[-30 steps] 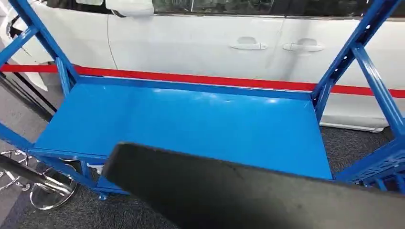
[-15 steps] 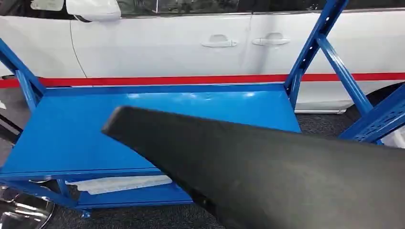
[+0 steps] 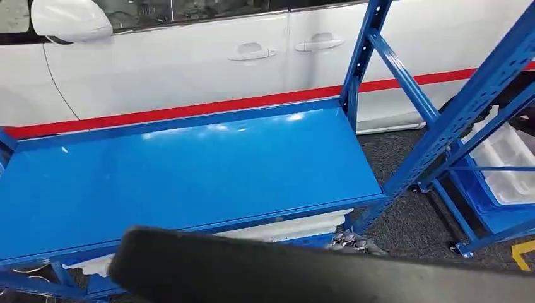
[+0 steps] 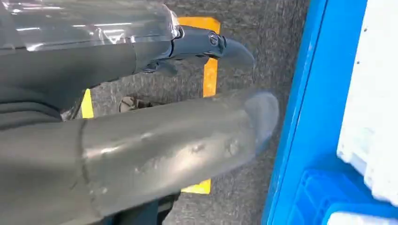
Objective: Take the parts from the cabinet and place them on the table.
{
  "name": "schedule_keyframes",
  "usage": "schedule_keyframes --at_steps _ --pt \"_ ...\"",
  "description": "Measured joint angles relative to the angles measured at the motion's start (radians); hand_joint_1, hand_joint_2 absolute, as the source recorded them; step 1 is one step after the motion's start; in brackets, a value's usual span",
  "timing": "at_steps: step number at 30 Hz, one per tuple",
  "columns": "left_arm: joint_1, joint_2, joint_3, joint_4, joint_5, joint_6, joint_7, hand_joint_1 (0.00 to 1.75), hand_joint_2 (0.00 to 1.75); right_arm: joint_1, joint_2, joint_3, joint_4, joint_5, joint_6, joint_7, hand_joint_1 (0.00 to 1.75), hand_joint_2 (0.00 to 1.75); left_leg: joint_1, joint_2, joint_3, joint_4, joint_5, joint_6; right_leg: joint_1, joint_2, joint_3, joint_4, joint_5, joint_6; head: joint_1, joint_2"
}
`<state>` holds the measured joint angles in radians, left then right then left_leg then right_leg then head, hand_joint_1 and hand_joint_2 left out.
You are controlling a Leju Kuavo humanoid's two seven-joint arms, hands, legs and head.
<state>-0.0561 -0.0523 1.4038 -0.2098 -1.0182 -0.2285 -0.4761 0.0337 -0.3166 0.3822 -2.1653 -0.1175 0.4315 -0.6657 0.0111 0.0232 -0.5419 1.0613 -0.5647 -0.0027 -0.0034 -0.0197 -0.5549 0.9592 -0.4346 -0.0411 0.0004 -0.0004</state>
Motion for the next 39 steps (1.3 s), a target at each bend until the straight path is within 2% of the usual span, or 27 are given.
schedule_keyframes --at_steps 2,3,4,5,7,8,9,12,13,15,17,18,19,20,22,23,24,27,28,30,32,33,34,35,37,38,39 --pt "0.004 0.0 0.0 0.0 -0.003 0.008 0.005 0.0 0.0 0.002 0.0 0.0 -0.001 -0.003 0.005 -0.001 1.75 1.75 0.001 -0.016 -0.067 0.166 -0.08 -0.007 0.002 0.004 -0.013 0.009 0.001 -0.001 0.0 0.0" --pt "0.006 0.0 0.0 0.0 -0.006 0.01 0.008 0.0 0.0 0.005 -0.001 0.0 -0.001 -0.006 0.013 -0.003 1.75 1.75 0.001 -0.016 -0.084 0.212 -0.092 -0.01 0.002 0.007 -0.018 0.013 0.002 -0.001 0.0 0.0" --pt "0.008 0.0 0.0 0.0 -0.008 0.012 0.01 0.0 0.0 0.007 -0.003 0.0 -0.001 -0.008 0.021 -0.005 1.75 1.75 0.002 -0.016 -0.077 0.207 -0.078 -0.011 0.002 0.011 -0.021 0.015 0.005 0.0 0.0 0.0" --pt "0.01 0.0 0.0 0.0 -0.008 0.013 0.011 0.0 0.0 0.008 -0.003 0.0 -0.001 -0.01 0.024 -0.006 1.75 1.75 0.003 -0.016 -0.048 0.155 -0.044 -0.011 0.001 0.015 -0.025 0.018 0.006 0.002 0.0 0.0" --pt "0.01 0.002 0.0 0.0 -0.011 0.015 0.014 0.0 0.0 0.008 -0.003 0.0 -0.001 -0.011 0.031 -0.007 1.75 1.75 0.004 -0.018 0.048 -0.019 0.039 -0.01 -0.001 0.02 -0.026 0.024 0.009 0.007 0.0 0.0" --pt "0.01 0.002 0.0 0.0 -0.012 0.016 0.014 0.0 0.0 0.007 -0.003 0.0 -0.001 -0.012 0.037 -0.008 1.75 1.75 0.007 -0.028 0.08 -0.086 0.047 -0.009 0.001 0.021 -0.027 0.025 0.012 0.012 0.0 0.0" --pt "0.007 0.002 0.0 0.0 -0.012 0.016 0.015 0.0 0.0 0.006 -0.003 0.0 -0.001 -0.012 0.038 -0.008 1.75 1.75 0.004 -0.032 0.08 -0.106 0.049 -0.004 0.008 0.024 -0.035 0.035 0.013 0.017 0.0 0.0" --pt "0.011 0.002 0.0 0.0 -0.016 0.02 0.018 0.0 0.0 0.007 -0.004 0.0 -0.002 -0.013 0.039 -0.008 1.75 1.75 -0.002 -0.03 0.067 -0.091 0.057 0.015 0.005 0.029 -0.042 0.031 0.029 0.037 0.0 0.0" --pt "0.01 0.0 0.0 0.0 -0.018 0.021 0.02 0.0 0.0 0.008 -0.004 0.0 -0.002 -0.013 0.039 -0.008 1.75 1.75 0.004 -0.024 0.06 -0.097 0.069 0.027 0.003 0.033 -0.047 0.036 0.025 0.041 0.0 0.0" --pt "0.008 0.001 -0.001 0.0 -0.019 0.022 0.023 0.0 0.0 0.008 -0.006 0.0 -0.002 -0.014 0.041 -0.008 1.75 1.75 0.005 -0.017 0.047 -0.097 0.082 0.045 -0.003 0.027 -0.083 0.117 -0.065 0.052 0.001 0.0" --pt "0.01 0.001 -0.002 0.0 -0.022 0.026 0.025 0.0 0.0 0.009 -0.006 0.0 -0.001 -0.011 0.041 -0.009 1.75 1.75 0.003 -0.011 0.028 -0.095 0.096 0.046 -0.006 0.026 -0.14 0.285 -0.167 0.062 0.0 0.0" --pt "0.011 0.002 -0.003 0.0 -0.024 0.027 0.026 0.0 0.0 0.01 -0.006 0.0 -0.001 -0.008 0.042 -0.01 1.75 1.75 0.002 -0.009 0.018 -0.094 0.101 0.045 -0.008 0.026 -0.153 0.339 -0.186 0.064 0.0 0.0" --pt "0.011 0.002 -0.004 0.0 -0.026 0.028 0.026 0.0 0.0 0.012 -0.006 0.001 -0.001 -0.002 0.042 -0.01 1.75 1.75 0.002 -0.008 0.009 -0.092 0.106 0.043 -0.01 0.025 -0.144 0.347 -0.179 0.063 0.0 0.0" --pt "0.011 0.002 -0.005 0.0 -0.027 0.028 0.026 0.0 0.0 0.013 -0.006 0.004 -0.001 0.002 0.042 -0.01 1.75 1.75 0.001 -0.008 0.003 -0.09 0.109 0.041 -0.01 0.025 -0.111 0.31 -0.154 0.061 0.0 0.0" --pt "0.01 0.002 -0.006 0.0 -0.029 0.03 0.026 0.0 0.0 0.012 -0.006 0.013 -0.001 0.005 0.039 -0.008 1.75 1.75 -0.001 -0.008 -0.002 -0.089 0.115 0.037 -0.006 0.025 0.014 0.128 -0.086 0.046 0.001 0.0" --pt "0.011 0.0 -0.007 0.0 -0.029 0.03 0.027 0.0 0.0 0.011 -0.005 0.016 -0.001 0.008 0.039 -0.006 1.75 1.75 0.0 -0.008 -0.003 -0.089 0.119 0.035 -0.001 0.025 0.073 0.04 -0.073 0.032 0.0 0.0" --pt "0.01 -0.002 -0.008 0.0 -0.029 0.03 0.026 0.0 0.0 0.009 -0.005 0.019 -0.001 0.01 0.039 -0.004 1.75 1.75 -0.004 -0.009 -0.008 -0.088 0.123 0.028 0.005 0.02 0.09 0.001 -0.082 0.026 0.0 0.0" --pt "0.01 -0.002 -0.01 0.0 -0.029 0.03 0.027 0.0 0.0 0.009 -0.005 0.025 -0.001 0.011 0.039 -0.003 1.75 1.75 0.002 -0.008 -0.011 -0.089 0.137 0.009 0.011 0.02 0.077 0.006 -0.069 0.025 0.0 0.0" --pt "0.011 -0.002 -0.011 0.0 -0.029 0.03 0.027 0.0 0.0 0.01 -0.005 0.026 -0.001 0.012 0.039 -0.003 1.75 1.75 -0.003 -0.009 -0.013 -0.092 0.139 0.001 0.003 0.018 0.075 -0.008 -0.054 0.015 0.0 0.0" --pt "0.011 -0.001 -0.013 0.0 -0.03 0.031 0.027 0.0 0.0 0.006 -0.002 0.029 -0.001 0.01 0.036 0.001 1.75 1.75 0.001 -0.016 -0.041 -0.025 0.059 -0.005 -0.002 0.012 0.059 -0.012 -0.037 0.0 0.0 0.0" --pt "0.011 0.0 -0.014 0.0 -0.031 0.031 0.026 0.0 0.0 0.006 -0.001 0.036 -0.001 0.006 0.032 0.006 1.75 1.75 0.002 -0.016 -0.093 0.127 -0.039 -0.011 0.001 0.011 0.036 -0.005 -0.026 -0.004 0.0 0.0" --pt "0.012 0.0 -0.014 0.0 -0.031 0.031 0.026 0.0 0.0 0.006 0.001 0.043 0.0 0.001 0.03 0.008 1.75 1.75 0.002 -0.016 -0.115 0.203 -0.071 -0.015 0.003 0.011 0.023 -0.004 -0.017 -0.004 0.0 0.0" --pt "0.012 0.0 -0.014 0.0 -0.031 0.031 0.026 0.0 0.0 0.005 0.003 0.05 0.0 -0.002 0.027 0.012 1.75 1.75 0.002 -0.016 -0.115 0.227 -0.069 -0.017 0.003 0.011 0.013 -0.001 -0.011 -0.003 0.0 0.0" --pt "0.012 0.002 -0.014 0.0 -0.032 0.031 0.026 0.0 0.0 0.005 0.005 0.055 0.0 -0.003 0.023 0.014 1.75 1.75 0.002 -0.016 -0.092 0.207 -0.041 -0.019 0.003 0.012 0.0 0.004 -0.006 -0.001 0.0 0.0" --pt "0.012 0.005 -0.014 0.0 -0.032 0.031 0.026 0.0 0.0 0.004 0.008 0.064 0.0 -0.003 0.016 0.019 1.75 1.75 0.003 -0.016 0.014 0.047 0.038 -0.017 0.001 0.013 -0.013 0.01 0.003 0.006 0.0 0.0" --pt "0.011 0.006 -0.014 0.0 -0.032 0.031 0.026 0.0 0.0 0.003 0.009 0.069 0.0 -0.003 0.015 0.019 1.75 1.75 0.003 -0.017 0.068 -0.039 0.057 -0.016 0.001 0.013 -0.017 0.014 0.005 0.01 0.0 0.0" --pt "0.011 0.006 -0.014 0.0 -0.032 0.031 0.026 0.0 0.0 0.0 0.01 0.072 0.0 -0.003 0.015 0.019 1.75 1.75 -0.002 -0.021 0.109 -0.106 0.048 -0.012 0.006 0.013 -0.024 0.018 0.008 0.015 0.0 0.0"
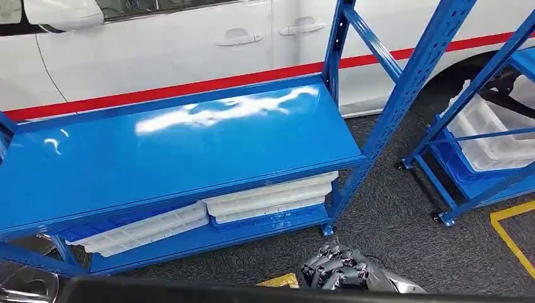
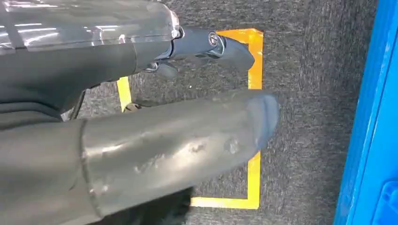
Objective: Take the parts from the cabinet and place them on the table.
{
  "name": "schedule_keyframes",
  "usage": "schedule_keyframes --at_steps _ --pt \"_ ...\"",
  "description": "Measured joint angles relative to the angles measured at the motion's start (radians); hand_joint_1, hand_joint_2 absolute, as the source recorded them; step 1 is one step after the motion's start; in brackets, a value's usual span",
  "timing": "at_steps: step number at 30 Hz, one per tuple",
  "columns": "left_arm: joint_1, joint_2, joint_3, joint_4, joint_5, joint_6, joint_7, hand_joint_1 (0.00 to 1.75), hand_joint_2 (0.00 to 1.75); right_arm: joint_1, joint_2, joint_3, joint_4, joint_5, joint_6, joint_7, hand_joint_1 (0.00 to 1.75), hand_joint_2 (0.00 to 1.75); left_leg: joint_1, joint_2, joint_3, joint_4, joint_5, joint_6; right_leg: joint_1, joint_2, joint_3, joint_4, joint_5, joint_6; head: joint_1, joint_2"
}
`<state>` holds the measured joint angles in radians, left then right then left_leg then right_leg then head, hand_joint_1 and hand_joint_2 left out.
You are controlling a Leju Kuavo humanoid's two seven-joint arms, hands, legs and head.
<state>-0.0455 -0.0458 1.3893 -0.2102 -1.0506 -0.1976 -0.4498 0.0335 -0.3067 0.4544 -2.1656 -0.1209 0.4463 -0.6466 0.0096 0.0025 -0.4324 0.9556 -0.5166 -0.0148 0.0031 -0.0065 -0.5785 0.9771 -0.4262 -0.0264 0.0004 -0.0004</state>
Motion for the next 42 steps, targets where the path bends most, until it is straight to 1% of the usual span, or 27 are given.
schedule_keyframes --at_steps 3,4,5,7,9,10,11,12,14,15,16,19,20,22,24,25,27,29,30,31,34,35,37,39,40,41,42 --pt "0.002 0.005 -0.002 0.0 -0.008 0.0 0.0 0.0 0.0 -0.015 0.003 0.015 0.002 0.001 -0.003 0.004 1.75 1.75 -0.001 -0.004 -0.012 -0.003 0.003 0.01 0.001 0.001 -0.008 0.007 0.016 0.015 0.0 0.0" --pt "0.003 0.005 -0.003 0.0 -0.008 0.0 0.0 0.0 0.0 -0.017 0.004 0.019 0.003 0.001 -0.003 0.005 1.75 1.75 0.001 -0.002 -0.022 -0.006 0.01 0.02 0.002 0.002 -0.01 0.008 0.021 0.021 0.0 0.0" --pt "0.001 0.005 -0.004 0.0 -0.011 0.0 0.001 0.0 0.0 -0.019 0.004 0.021 0.006 0.0 -0.006 0.006 1.75 1.75 0.005 0.003 -0.026 -0.009 0.02 0.035 -0.005 0.002 -0.017 0.019 0.0 0.028 0.0 0.0" --pt "0.0 0.008 -0.007 0.0 -0.019 0.002 0.016 0.0 0.0 -0.033 0.004 0.031 0.011 -0.001 -0.018 0.008 1.75 1.75 0.003 0.007 -0.045 -0.006 0.033 0.052 -0.009 0.003 -0.058 0.121 -0.105 0.041 0.001 0.0" --pt "0.0 0.011 -0.008 0.0 -0.029 0.01 0.055 0.0 0.0 -0.039 0.006 0.04 0.017 -0.005 -0.029 0.007 1.75 1.75 0.001 0.01 -0.067 -0.003 0.047 0.055 -0.012 0.003 -0.107 0.277 -0.188 0.048 0.001 0.0" --pt "0.001 0.012 -0.008 0.0 -0.032 0.014 0.078 0.0 0.0 -0.039 0.006 0.044 0.02 -0.005 -0.032 0.006 1.75 1.75 0.0 0.011 -0.08 0.001 0.054 0.055 -0.013 0.003 -0.118 0.327 -0.196 0.049 0.0 0.0" --pt "0.001 0.013 -0.008 0.0 -0.039 0.021 0.11 0.0 0.0 -0.04 0.006 0.047 0.023 -0.005 -0.033 0.005 1.75 1.75 0.0 0.011 -0.09 0.005 0.059 0.053 -0.014 0.003 -0.105 0.327 -0.177 0.049 0.001 0.0" --pt "0.001 0.013 -0.008 0.0 -0.046 0.035 0.17 0.0 0.0 -0.045 0.006 0.052 0.028 -0.005 -0.033 0.002 1.75 1.75 0.0 0.011 -0.1 0.008 0.063 0.051 -0.014 0.003 -0.066 0.277 -0.14 0.046 0.001 0.0" --pt "0.0 0.013 -0.008 0.0 -0.057 0.066 0.29 0.0 0.0 -0.061 0.006 0.058 0.034 -0.007 -0.026 0.0 1.75 1.75 -0.004 0.01 -0.106 0.01 0.071 0.048 -0.009 0.004 0.06 0.086 -0.075 0.027 0.0 0.0" --pt "0.0 0.011 -0.008 0.0 -0.06 0.079 0.347 0.0 0.0 -0.071 0.006 0.059 0.037 -0.009 -0.02 0.0 1.75 1.75 -0.001 0.011 -0.108 0.01 0.074 0.045 -0.003 0.004 0.109 0.003 -0.082 0.008 0.0 0.0" --pt "-0.003 0.008 -0.007 0.0 -0.062 0.09 0.399 0.0 0.0 -0.08 0.006 0.06 0.04 -0.012 -0.013 0.0 1.75 1.75 -0.004 0.011 -0.114 0.011 0.079 0.038 0.001 0.001 0.122 -0.028 -0.086 0.006 0.0 0.0" --pt "-0.005 0.009 -0.006 0.0 -0.067 0.108 0.502 0.0 0.0 -0.096 0.007 0.061 0.048 -0.015 -0.011 0.002 1.75 1.75 0.007 0.01 -0.119 0.004 0.099 0.013 0.011 0.002 0.109 -0.026 -0.069 -0.005 0.0 0.0" --pt "-0.006 0.014 -0.006 0.0 -0.069 0.109 0.514 0.0 0.0 -0.099 0.008 0.063 0.052 -0.015 -0.011 0.003 1.75 1.75 0.001 0.008 -0.127 0.012 0.09 0.009 -0.009 -0.001 0.11 -0.052 -0.049 -0.01 0.0 0.0" --pt "-0.005 0.013 -0.006 0.0 -0.069 0.111 0.523 0.0 0.0 -0.11 0.011 0.065 0.058 -0.016 -0.011 0.003 1.75 1.75 0.002 0.003 -0.162 0.088 0.005 0.004 -0.005 -0.006 0.093 -0.054 -0.031 -0.019 0.0 0.0" --pt "-0.004 0.016 -0.006 0.0 -0.069 0.111 0.525 0.0 0.0 -0.111 0.012 0.068 0.064 -0.016 -0.011 0.003 1.75 1.75 0.004 0.002 -0.215 0.251 -0.091 -0.005 0.0 -0.006 0.066 -0.041 -0.022 -0.021 0.0 0.0" --pt "-0.004 0.016 -0.005 0.0 -0.067 0.111 0.537 0.0 0.0 -0.111 0.013 0.07 0.068 -0.015 -0.011 0.003 1.75 1.75 0.004 0.002 -0.23 0.307 -0.104 -0.009 0.0 -0.007 0.053 -0.035 -0.017 -0.02 0.0 0.0" --pt "-0.005 0.016 0.0 0.0 -0.057 0.108 0.586 0.0 0.0 -0.112 0.013 0.071 0.073 -0.013 -0.014 0.004 1.75 1.75 0.004 0.002 -0.2 0.294 -0.056 -0.014 -0.001 -0.007 0.026 -0.017 -0.011 -0.016 0.0 0.0" --pt "-0.003 0.016 0.007 0.0 -0.049 0.1 0.621 0.0 0.0 -0.112 0.013 0.071 0.075 -0.008 -0.017 0.005 1.75 1.75 0.007 0.002 -0.094 0.132 0.015 -0.013 -0.002 -0.005 0.006 0.002 -0.008 -0.013 0.0 0.0" --pt "-0.004 0.014 0.011 0.0 -0.049 0.097 0.634 0.0 0.0 -0.113 0.013 0.071 0.076 -0.003 -0.016 0.005 1.75 1.75 0.008 0.001 -0.038 0.039 0.008 -0.009 -0.001 -0.006 0.001 0.007 -0.006 -0.009 0.0 0.0" --pt "-0.005 0.012 0.013 0.0 -0.049 0.095 0.637 0.0 0.0 -0.115 0.013 0.071 0.076 0.001 -0.016 0.005 1.75 1.75 0.002 -0.001 -0.013 0.0 0.002 -0.003 0.004 -0.005 -0.004 0.01 -0.001 -0.002 0.0 0.0" --pt "-0.005 0.005 0.022 0.0 -0.047 0.093 0.623 0.0 0.0 -0.121 0.013 0.072 0.077 0.011 -0.019 0.004 1.75 1.75 0.0 -0.003 -0.027 0.005 0.009 0.011 0.002 -0.006 -0.008 0.012 0.014 0.017 0.0 0.0" --pt "-0.004 0.003 0.023 0.0 -0.047 0.092 0.613 0.0 0.0 -0.123 0.012 0.073 0.077 0.014 -0.021 0.004 1.75 1.75 0.006 -0.002 -0.032 -0.003 0.019 0.025 0.005 -0.005 -0.015 0.016 0.012 0.023 0.0 0.0" --pt "-0.007 0.002 0.024 0.0 -0.047 0.09 0.595 0.0 0.0 -0.123 0.012 0.073 0.077 0.018 -0.028 0.0 1.75 1.75 0.008 0.004 -0.049 -0.003 0.033 0.047 -0.003 0.001 -0.048 0.091 -0.065 0.034 0.0 0.0" --pt "-0.008 0.002 0.025 0.0 -0.047 0.089 0.584 0.0 0.0 -0.122 0.012 0.074 0.077 0.018 -0.033 -0.001 1.75 1.75 0.008 0.008 -0.071 0.001 0.047 0.05 -0.01 0.003 -0.11 0.253 -0.158 0.044 0.0 0.0" --pt "-0.007 0.003 0.026 0.0 -0.047 0.088 0.583 0.0 0.0 -0.121 0.012 0.075 0.077 0.018 -0.034 -0.002 1.75 1.75 0.008 0.009 -0.085 0.005 0.054 0.048 -0.013 0.003 -0.134 0.327 -0.188 0.048 0.0 0.0" --pt "-0.007 0.003 0.026 0.0 -0.047 0.088 0.581 0.0 0.0 -0.121 0.012 0.075 0.077 0.018 -0.034 -0.002 1.75 1.75 0.008 0.01 -0.094 0.006 0.059 0.046 -0.016 0.003 -0.135 0.349 -0.193 0.05 0.0 0.0" --pt "-0.007 0.003 0.026 0.0 -0.047 0.088 0.579 0.0 0.0 -0.121 0.012 0.076 0.077 0.019 -0.034 -0.002 1.75 1.75 0.009 0.01 -0.103 0.008 0.066 0.043 -0.021 0.003 -0.106 0.317 -0.172 0.052 0.0 0.0"
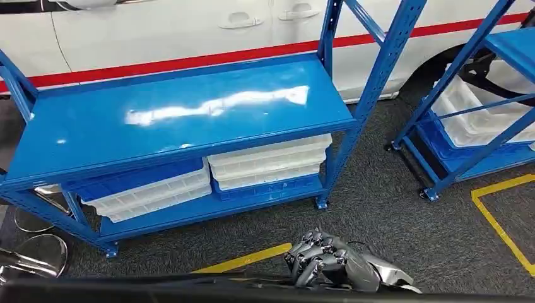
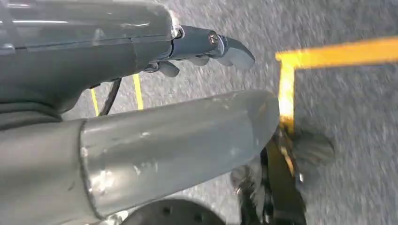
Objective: Take the parts from the cabinet and place them on the table.
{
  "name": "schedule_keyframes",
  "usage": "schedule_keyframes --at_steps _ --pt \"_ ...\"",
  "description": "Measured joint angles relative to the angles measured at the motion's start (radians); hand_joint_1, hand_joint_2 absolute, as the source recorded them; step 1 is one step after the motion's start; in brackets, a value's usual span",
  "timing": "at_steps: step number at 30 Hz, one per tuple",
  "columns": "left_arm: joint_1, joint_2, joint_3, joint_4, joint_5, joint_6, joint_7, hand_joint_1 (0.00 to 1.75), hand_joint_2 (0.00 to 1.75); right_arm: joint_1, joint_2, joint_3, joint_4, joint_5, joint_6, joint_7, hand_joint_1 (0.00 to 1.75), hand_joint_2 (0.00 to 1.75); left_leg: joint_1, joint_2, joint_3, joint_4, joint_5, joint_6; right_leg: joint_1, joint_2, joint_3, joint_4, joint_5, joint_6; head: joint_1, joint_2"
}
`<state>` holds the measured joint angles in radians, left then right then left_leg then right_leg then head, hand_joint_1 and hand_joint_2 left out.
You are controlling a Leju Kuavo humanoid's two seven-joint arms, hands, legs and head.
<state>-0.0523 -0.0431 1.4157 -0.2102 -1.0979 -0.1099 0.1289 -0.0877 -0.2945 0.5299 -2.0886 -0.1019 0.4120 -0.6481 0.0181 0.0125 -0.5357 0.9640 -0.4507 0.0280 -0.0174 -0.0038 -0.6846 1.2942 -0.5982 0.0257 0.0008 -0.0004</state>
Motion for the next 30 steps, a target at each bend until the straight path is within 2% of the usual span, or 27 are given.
schedule_keyframes --at_steps 1,3,4,5,7,8,9,10,12,13,14,15,16,18,19,20,21,23,24,25,26,27,28,29,30 --pt "0.0 0.0 0.0 0.0 0.0 -0.001 -0.002 0.0 0.0 0.0 0.0 0.0 0.0 0.0 0.0 0.0 1.75 1.75 0.001 0.0 -0.005 0.002 0.003 -0.003 -0.003 0.0 0.052 -0.071 0.034 0.0 0.0 0.0" --pt "0.0 0.0 0.0 0.0 0.0 -0.002 -0.003 0.0 0.0 -0.001 -0.001 0.0 0.0 0.0 0.0 0.0 1.75 1.75 0.004 -0.001 -0.008 0.004 0.01 -0.012 -0.006 0.0 0.185 -0.279 0.105 -0.003 0.0 0.0" --pt "0.0 0.0 0.0 0.0 0.0 -0.002 -0.003 0.0 0.0 -0.003 -0.001 0.0 0.0 0.0 0.0 0.0 1.75 1.75 0.001 -0.002 -0.013 0.005 0.014 -0.018 -0.001 0.001 0.205 -0.32 0.089 -0.007 0.0 0.0" --pt "-0.001 0.0 0.0 0.0 0.0 -0.002 -0.003 0.0 0.0 -0.003 -0.001 0.0 0.0 0.0 0.0 0.0 1.75 1.75 0.001 -0.001 -0.017 0.009 0.018 -0.025 0.004 0.004 0.194 -0.32 0.097 -0.015 0.0 0.0" --pt "-0.001 0.0 0.0 0.0 0.0 -0.002 -0.003 0.0 0.0 -0.002 -0.001 0.0 0.0 0.0 -0.001 -0.001 1.75 1.75 0.003 -0.001 -0.019 0.004 0.027 -0.039 0.01 0.004 0.187 -0.313 0.101 -0.023 0.0 0.0" --pt "0.0 0.0 0.0 0.0 0.0 -0.002 -0.003 0.0 0.0 -0.002 -0.001 0.0 0.0 0.0 -0.001 -0.001 1.75 1.75 0.002 -0.001 -0.021 0.003 0.033 -0.048 0.011 0.003 0.182 -0.317 0.109 -0.034 0.0 0.0" --pt "0.0 0.0 0.001 0.0 0.0 -0.002 -0.003 0.0 0.0 -0.003 -0.002 0.0 0.0 0.0 -0.001 0.0 1.75 1.75 0.006 -0.002 -0.027 0.015 0.015 -0.052 0.002 -0.002 0.18 -0.324 0.119 -0.048 0.0 0.0" --pt "0.0 0.0 0.001 0.0 0.0 -0.003 -0.004 0.0 0.0 -0.003 -0.002 0.0 0.0 0.0 -0.002 -0.001 1.75 1.75 0.006 -0.004 -0.047 0.054 -0.029 -0.052 0.005 -0.003 0.171 -0.324 0.125 -0.057 0.0 0.0" --pt "0.0 0.0 0.001 0.0 0.0 -0.003 -0.014 0.0 0.0 -0.001 -0.002 0.0 0.0 0.003 -0.007 -0.006 1.75 1.75 0.006 -0.004 -0.111 0.218 -0.13 -0.054 0.011 -0.004 0.151 -0.32 0.137 -0.068 0.0 0.0" --pt "0.0 0.002 0.001 0.0 -0.001 -0.005 -0.022 0.0 0.0 0.003 -0.002 0.0 0.0 0.003 -0.014 -0.01 1.75 1.75 0.005 -0.005 -0.136 0.289 -0.161 -0.055 0.015 -0.005 0.142 -0.319 0.143 -0.069 0.0 0.0" --pt "0.001 0.002 0.001 0.0 -0.002 -0.007 -0.028 0.0 0.0 0.008 -0.002 -0.001 0.0 0.0 -0.019 -0.021 1.75 1.75 0.005 -0.005 -0.144 0.333 -0.173 -0.055 0.019 -0.005 0.13 -0.315 0.149 -0.07 0.0 0.0" --pt "0.001 0.003 0.0 0.0 -0.003 -0.008 -0.029 0.0 0.0 0.013 -0.003 -0.005 0.0 -0.007 -0.018 -0.029 1.75 1.75 0.004 -0.005 -0.13 0.323 -0.163 -0.052 0.022 -0.005 0.122 -0.311 0.152 -0.07 0.0 0.0" --pt "0.002 0.005 0.001 0.0 -0.005 -0.009 -0.031 0.0 0.0 0.022 -0.005 -0.017 -0.003 -0.021 -0.004 -0.038 1.75 1.75 0.003 -0.005 -0.088 0.263 -0.131 -0.047 0.025 -0.004 0.114 -0.306 0.155 -0.07 0.0 0.0" --pt "0.002 0.008 0.001 0.0 -0.007 -0.014 -0.039 0.0 0.0 0.043 -0.011 -0.064 -0.017 -0.045 0.04 -0.045 1.75 1.75 -0.004 -0.007 0.029 0.079 -0.062 -0.029 0.028 -0.003 0.105 -0.299 0.159 -0.068 0.0 0.0" --pt "0.002 0.015 0.001 0.0 -0.01 -0.016 -0.042 0.0 0.0 0.054 -0.011 -0.089 -0.024 -0.046 0.058 -0.047 1.75 1.75 -0.01 -0.008 0.063 0.012 -0.069 -0.014 0.028 -0.004 0.103 -0.297 0.162 -0.064 0.0 0.0" --pt "0.001 0.015 0.001 0.0 -0.012 -0.018 -0.044 0.0 0.0 0.061 -0.011 -0.105 -0.027 -0.046 0.068 -0.048 1.75 1.75 -0.011 -0.007 0.063 0.002 -0.064 -0.017 0.032 -0.004 0.098 -0.29 0.164 -0.06 0.0 0.0" --pt "0.003 0.016 0.0 0.0 -0.013 -0.019 -0.046 0.0 0.0 0.069 -0.011 -0.119 -0.031 -0.045 0.076 -0.049 1.75 1.75 -0.015 -0.008 0.06 0.005 -0.062 -0.016 0.028 -0.005 0.096 -0.291 0.168 -0.054 0.0 0.0" --pt "0.007 0.022 0.001 -0.001 -0.017 -0.019 -0.049 0.0 0.0 0.092 -0.01 -0.135 -0.044 -0.035 0.077 -0.05 1.75 1.75 -0.017 -0.008 0.058 0.001 -0.052 -0.006 0.025 -0.005 0.096 -0.294 0.177 -0.041 0.0 0.0" --pt "0.009 0.023 0.001 -0.001 -0.02 -0.019 -0.052 0.0 0.0 0.101 -0.01 -0.14 -0.051 -0.025 0.074 -0.051 1.75 1.75 -0.004 -0.003 0.058 -0.011 -0.038 -0.001 0.026 -0.003 0.092 -0.285 0.169 -0.036 0.0 0.0" --pt "0.009 0.023 0.0 -0.001 -0.023 -0.021 -0.058 0.0 0.0 0.11 -0.01 -0.143 -0.056 -0.015 0.068 -0.051 1.75 1.75 -0.005 -0.001 0.055 -0.012 -0.03 0.005 0.023 0.003 0.08 -0.259 0.136 -0.028 0.0 0.0" --pt "0.008 0.024 0.0 -0.001 -0.024 -0.023 -0.06 0.0 0.0 0.115 -0.01 -0.144 -0.058 -0.009 0.062 -0.051 1.75 1.75 -0.005 0.0 0.047 -0.011 -0.026 0.01 0.02 0.003 0.056 -0.202 0.085 -0.024 0.0 0.0" --pt "0.008 0.026 0.0 -0.001 -0.026 -0.026 -0.064 0.0 0.0 0.12 -0.01 -0.144 -0.058 -0.005 0.052 -0.051 1.75 1.75 -0.005 0.002 0.037 -0.007 -0.018 0.011 0.015 0.003 0.027 -0.12 0.033 -0.018 0.0 0.0" --pt "0.008 0.026 0.0 -0.001 -0.028 -0.029 -0.067 0.0 0.0 0.125 -0.01 -0.144 -0.058 -0.003 0.044 -0.051 1.75 1.75 -0.006 0.003 0.026 -0.003 -0.015 0.01 0.009 0.003 -0.001 -0.041 -0.006 -0.012 0.0 0.0" --pt "0.009 0.026 0.0 -0.001 -0.033 -0.033 -0.071 0.0 0.0 0.128 -0.01 -0.144 -0.058 -0.001 0.038 -0.051 1.75 1.75 -0.005 0.004 0.016 0.002 -0.011 0.008 0.005 0.002 -0.014 0.006 -0.023 -0.007 0.0 0.0" --pt "0.009 0.026 0.0 -0.001 -0.034 -0.035 -0.077 0.0 0.0 0.13 -0.01 -0.144 -0.058 0.0 0.034 -0.051 1.75 1.75 -0.004 0.004 0.008 0.007 -0.008 0.005 0.0 0.002 -0.005 0.009 -0.016 -0.003 0.0 0.0"
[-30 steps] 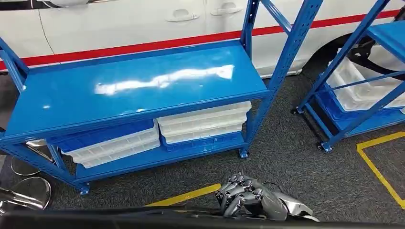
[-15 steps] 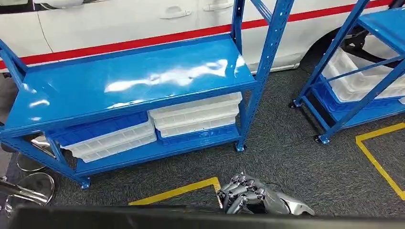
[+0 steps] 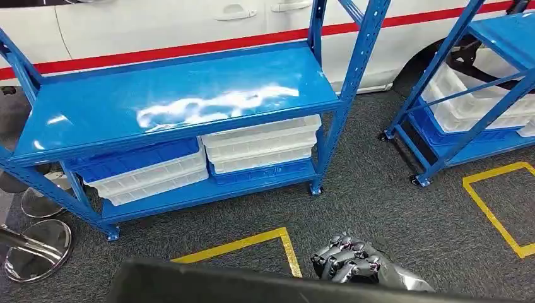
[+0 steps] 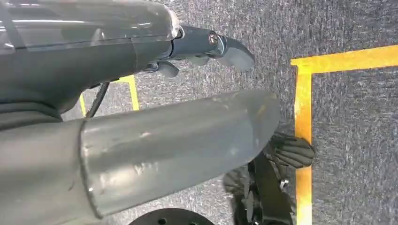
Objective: Take the parts from the cabinet and place them on the table.
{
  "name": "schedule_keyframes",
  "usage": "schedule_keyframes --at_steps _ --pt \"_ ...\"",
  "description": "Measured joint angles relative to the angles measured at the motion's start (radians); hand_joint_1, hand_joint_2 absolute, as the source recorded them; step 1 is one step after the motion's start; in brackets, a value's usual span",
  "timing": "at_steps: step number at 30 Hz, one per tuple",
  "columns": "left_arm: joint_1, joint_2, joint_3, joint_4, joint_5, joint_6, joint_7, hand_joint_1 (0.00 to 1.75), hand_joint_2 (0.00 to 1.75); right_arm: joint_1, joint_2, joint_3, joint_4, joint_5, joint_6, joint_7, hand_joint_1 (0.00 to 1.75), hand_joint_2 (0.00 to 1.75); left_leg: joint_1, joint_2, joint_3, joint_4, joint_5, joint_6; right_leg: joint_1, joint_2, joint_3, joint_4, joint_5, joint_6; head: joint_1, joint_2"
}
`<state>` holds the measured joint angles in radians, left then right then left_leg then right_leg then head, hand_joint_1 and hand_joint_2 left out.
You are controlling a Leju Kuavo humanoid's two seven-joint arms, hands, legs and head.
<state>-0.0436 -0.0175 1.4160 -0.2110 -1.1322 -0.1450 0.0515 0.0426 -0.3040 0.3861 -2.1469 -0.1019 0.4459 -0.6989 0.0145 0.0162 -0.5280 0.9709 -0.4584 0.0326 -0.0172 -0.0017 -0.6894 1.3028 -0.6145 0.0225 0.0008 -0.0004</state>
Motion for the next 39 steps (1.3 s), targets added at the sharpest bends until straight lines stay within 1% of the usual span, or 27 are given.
schedule_keyframes --at_steps 1,3,4,5,8,9,10,11,13,14,15,16,17,19,20,24,25,26,28,29,30,32,33,34,35,36,39 --pt "0.0 0.0 0.0 0.0 -0.002 -0.003 -0.004 0.0 0.0 0.001 0.0 0.0 0.0 0.0 0.0 0.0 1.75 1.75 0.003 0.0 -0.006 0.003 0.003 -0.004 -0.006 0.0 0.031 -0.039 0.023 0.005 0.0 0.0" --pt "-0.001 -0.001 -0.001 0.0 -0.007 -0.007 -0.014 0.0 0.0 0.001 -0.001 0.0 -0.002 0.0 -0.001 0.0 1.75 1.75 0.012 -0.001 -0.016 0.012 0.008 -0.012 -0.014 -0.001 0.148 -0.219 0.096 0.013 0.0 0.0" --pt "-0.001 -0.001 -0.002 0.0 -0.008 -0.007 -0.019 0.0 0.0 0.0 -0.001 0.0 -0.003 0.0 -0.002 0.0 1.75 1.75 0.013 -0.002 -0.018 0.013 0.012 -0.02 -0.017 0.001 0.192 -0.296 0.1 0.015 0.0 0.0" --pt "-0.001 -0.002 -0.002 0.0 -0.009 -0.007 -0.022 0.0 0.0 -0.001 -0.001 0.0 -0.006 0.0 -0.003 0.0 1.75 1.75 0.011 -0.003 -0.024 0.018 0.015 -0.028 -0.003 0.007 0.191 -0.31 0.107 0.004 0.0 0.0" --pt "-0.002 -0.004 -0.002 0.0 -0.01 -0.009 -0.025 0.0 0.0 -0.001 -0.001 0.0 -0.009 -0.001 -0.006 0.0 1.75 1.75 0.013 -0.003 -0.035 0.013 0.032 -0.053 0.003 0.009 0.171 -0.297 0.12 -0.02 0.0 0.0" --pt "-0.002 -0.005 -0.002 0.0 -0.011 -0.009 -0.026 0.0 0.0 -0.002 -0.001 0.0 -0.01 -0.001 -0.006 0.0 1.75 1.75 0.015 -0.005 -0.043 0.017 0.032 -0.06 -0.005 0.007 0.162 -0.303 0.131 -0.035 0.0 0.0" --pt "-0.001 -0.005 -0.002 0.0 -0.012 -0.01 -0.029 0.0 0.0 -0.005 -0.001 0.0 -0.011 -0.001 -0.006 0.0 1.75 1.75 0.017 -0.006 -0.057 0.038 -0.001 -0.062 -0.005 0.002 0.151 -0.304 0.141 -0.043 -0.001 0.0" --pt "-0.001 -0.005 -0.002 0.0 -0.015 -0.011 -0.035 0.0 0.0 -0.007 -0.001 -0.001 -0.011 -0.001 -0.007 0.0 1.75 1.75 0.016 -0.007 -0.078 0.091 -0.058 -0.061 -0.004 0.002 0.14 -0.304 0.149 -0.052 0.0 0.0" --pt "-0.003 -0.005 -0.003 0.0 -0.02 -0.015 -0.042 0.0 0.0 -0.009 -0.002 -0.001 -0.011 -0.002 -0.01 0.0 1.75 1.75 0.014 -0.008 -0.127 0.248 -0.161 -0.062 0.002 0.0 0.115 -0.301 0.166 -0.057 0.0 0.0" --pt "-0.003 -0.005 -0.003 0.0 -0.02 -0.017 -0.048 0.0 0.0 -0.012 -0.002 -0.002 -0.011 -0.002 -0.013 0.0 1.75 1.75 0.013 -0.008 -0.138 0.305 -0.187 -0.061 0.006 0.0 0.102 -0.299 0.175 -0.058 0.0 0.0" --pt "-0.003 -0.005 -0.005 0.0 -0.022 -0.018 -0.052 0.0 0.0 -0.016 -0.002 -0.003 -0.011 -0.002 -0.014 0.0 1.75 1.75 0.013 -0.008 -0.128 0.321 -0.191 -0.059 0.009 0.0 0.089 -0.298 0.184 -0.059 0.0 0.0" --pt "-0.004 -0.005 -0.006 0.0 -0.023 -0.019 -0.054 0.0 0.0 -0.018 -0.002 -0.005 -0.011 -0.003 -0.014 0.0 1.75 1.75 0.011 -0.008 -0.09 0.283 -0.174 -0.055 0.012 0.0 0.077 -0.298 0.194 -0.059 0.0 0.0" --pt "-0.004 -0.005 -0.006 0.0 -0.023 -0.019 -0.055 0.0 0.0 -0.021 -0.002 -0.005 -0.011 -0.003 -0.015 0.0 1.75 1.75 0.009 -0.008 -0.039 0.216 -0.147 -0.05 0.014 0.0 0.069 -0.297 0.201 -0.058 0.0 0.0" --pt "-0.01 -0.005 -0.008 0.0 -0.024 -0.02 -0.055 0.0 0.0 -0.027 -0.002 -0.006 -0.011 -0.003 -0.015 0.0 1.75 1.75 0.001 -0.01 0.1 0.019 -0.092 -0.031 0.016 0.001 0.055 -0.296 0.22 -0.053 0.0 0.0" --pt "-0.016 -0.003 -0.009 0.0 -0.024 -0.02 -0.055 0.0 0.0 -0.027 -0.002 -0.007 -0.011 -0.003 -0.015 0.0 1.75 1.75 -0.008 -0.009 0.117 -0.032 -0.1 -0.026 0.024 0.001 0.048 -0.293 0.228 -0.046 0.0 0.0" --pt "-0.011 -0.003 -0.009 0.0 -0.026 -0.02 -0.057 0.0 0.0 -0.031 -0.002 -0.01 -0.011 -0.004 -0.015 0.0 1.75 1.75 -0.01 -0.008 0.09 -0.026 -0.06 -0.011 0.018 -0.002 0.044 -0.308 0.269 -0.022 0.0 0.0" --pt "-0.013 -0.006 -0.009 0.0 -0.026 -0.02 -0.057 0.0 0.0 -0.029 -0.003 -0.012 -0.011 -0.004 -0.015 0.0 1.75 1.75 -0.004 0.003 0.082 -0.031 -0.044 -0.005 0.012 0.004 0.034 -0.294 0.242 -0.019 0.0 0.0" --pt "-0.015 -0.006 -0.01 0.0 -0.026 -0.021 -0.057 0.0 0.0 -0.03 -0.004 -0.013 -0.011 -0.004 -0.015 0.0 1.75 1.75 -0.004 0.002 0.066 -0.031 -0.033 0.007 0.012 0.003 0.016 -0.251 0.176 -0.017 0.0 0.0" --pt "-0.014 -0.006 -0.01 0.0 -0.026 -0.021 -0.057 0.0 0.0 -0.031 -0.004 -0.014 -0.011 -0.004 -0.015 0.0 1.75 1.75 -0.005 0.004 0.038 -0.028 -0.014 0.009 0.01 0.003 -0.018 -0.106 0.053 -0.01 0.0 0.0" --pt "-0.014 -0.006 -0.01 0.0 -0.026 -0.021 -0.057 0.0 0.0 -0.03 -0.004 -0.014 -0.011 -0.004 -0.015 0.0 1.75 1.75 -0.006 0.006 0.024 -0.025 -0.004 0.008 0.009 0.003 -0.031 -0.03 0.017 -0.007 0.0 0.0" --pt "-0.014 -0.006 -0.01 0.0 -0.026 -0.022 -0.057 0.0 0.0 -0.031 -0.004 -0.014 -0.011 -0.003 -0.017 0.0 1.75 1.75 -0.006 0.007 0.008 -0.019 0.005 0.006 0.007 0.002 -0.032 0.019 0.02 -0.004 0.0 0.0" --pt "-0.014 -0.006 -0.01 0.0 -0.029 -0.023 -0.062 0.0 0.0 -0.031 -0.004 -0.014 -0.011 0.002 -0.018 0.0 1.75 1.75 -0.005 0.007 -0.025 -0.006 0.022 -0.001 0.002 0.002 0.028 -0.013 0.093 -0.002 0.0 0.0" --pt "-0.014 -0.006 -0.011 0.0 -0.03 -0.025 -0.066 0.0 0.0 -0.032 -0.004 -0.014 -0.011 0.009 -0.019 0.0 1.75 1.75 -0.004 0.007 -0.037 -0.002 0.028 -0.004 0.0 0.002 0.084 -0.081 0.12 -0.003 0.0 0.0" --pt "-0.015 -0.006 -0.011 0.0 -0.032 -0.026 -0.069 0.0 0.0 -0.037 -0.004 -0.014 -0.011 0.018 -0.022 0.0 1.75 1.75 -0.004 0.007 -0.046 0.006 0.033 -0.009 0.0 0.002 0.157 -0.178 0.124 -0.005 0.0 0.0" --pt "-0.014 -0.006 -0.011 0.0 -0.034 -0.026 -0.071 0.0 0.0 -0.043 -0.004 -0.014 -0.013 0.029 -0.028 0.0 1.75 1.75 -0.006 0.006 -0.054 0.014 0.035 -0.014 0.002 0.002 0.221 -0.266 0.093 -0.011 0.0 0.0" --pt "-0.015 -0.006 -0.011 0.0 -0.035 -0.026 -0.073 0.0 0.0 -0.046 -0.004 -0.014 -0.015 0.04 -0.036 0.0 1.75 1.75 -0.008 0.005 -0.058 0.02 0.04 -0.02 0.005 0.003 0.245 -0.316 0.071 -0.019 -0.001 0.0" --pt "-0.014 -0.006 -0.012 0.0 -0.044 -0.031 -0.078 0.0 0.0 -0.049 -0.004 -0.013 -0.017 0.061 -0.055 0.001 1.75 1.75 -0.008 0.005 -0.069 0.019 0.063 -0.041 0.01 0.002 0.224 -0.312 0.083 -0.037 -0.001 0.0"
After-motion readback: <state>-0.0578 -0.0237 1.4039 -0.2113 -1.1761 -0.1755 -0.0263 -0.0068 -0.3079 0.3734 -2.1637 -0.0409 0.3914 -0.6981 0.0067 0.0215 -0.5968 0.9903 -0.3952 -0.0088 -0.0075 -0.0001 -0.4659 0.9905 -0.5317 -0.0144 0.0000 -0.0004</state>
